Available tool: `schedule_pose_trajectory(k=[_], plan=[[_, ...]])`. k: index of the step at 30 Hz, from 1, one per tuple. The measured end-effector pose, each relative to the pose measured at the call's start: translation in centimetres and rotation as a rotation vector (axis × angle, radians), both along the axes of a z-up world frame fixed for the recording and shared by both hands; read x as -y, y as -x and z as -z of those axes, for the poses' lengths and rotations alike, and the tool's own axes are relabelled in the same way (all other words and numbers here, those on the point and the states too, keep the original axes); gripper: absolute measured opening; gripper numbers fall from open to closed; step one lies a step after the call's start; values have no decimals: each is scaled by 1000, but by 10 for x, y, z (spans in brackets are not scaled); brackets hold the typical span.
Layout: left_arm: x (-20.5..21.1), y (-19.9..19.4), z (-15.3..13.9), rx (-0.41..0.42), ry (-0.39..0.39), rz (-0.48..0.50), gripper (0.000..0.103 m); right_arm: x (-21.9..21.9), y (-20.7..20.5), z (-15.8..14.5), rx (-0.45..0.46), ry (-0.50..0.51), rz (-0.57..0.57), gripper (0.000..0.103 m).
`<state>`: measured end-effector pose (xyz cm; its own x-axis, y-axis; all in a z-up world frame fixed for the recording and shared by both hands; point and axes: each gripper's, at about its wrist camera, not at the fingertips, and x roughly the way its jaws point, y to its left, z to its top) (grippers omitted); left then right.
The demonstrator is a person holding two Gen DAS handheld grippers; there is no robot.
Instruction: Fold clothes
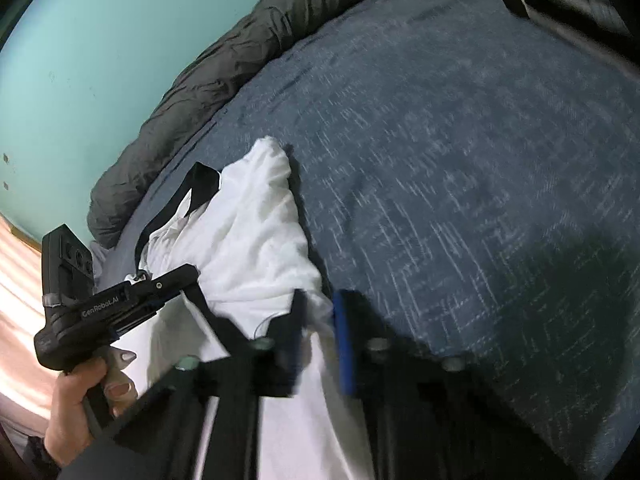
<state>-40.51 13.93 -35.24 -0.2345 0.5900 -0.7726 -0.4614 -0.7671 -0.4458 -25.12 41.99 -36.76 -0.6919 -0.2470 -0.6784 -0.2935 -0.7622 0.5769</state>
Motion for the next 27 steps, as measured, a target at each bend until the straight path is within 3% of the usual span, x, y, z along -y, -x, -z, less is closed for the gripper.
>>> schedule_pose_trajectory(k=[3,10,13,16,24,27], plan=[[2,-3,-2,-3,1,-16,8,-6,-5,-1,-18,16,19,9],[5,-13,-1,11,37,-50,8,-10,-15,-7,-36,24,48,8],[3,-14,-3,14,55,-42,12,-12,-17,-6,-33,40,57,8],[-2,-6,-11,-9,67,-44,43,-13,-18,-6,-33,50,60,8],[-63,39,-37,-43,63,38,44,-18,-20,-7,-51,75,62,8],[-92,57,-32,4,42,65,44,-20,-20,-5,-48,88,61,8]])
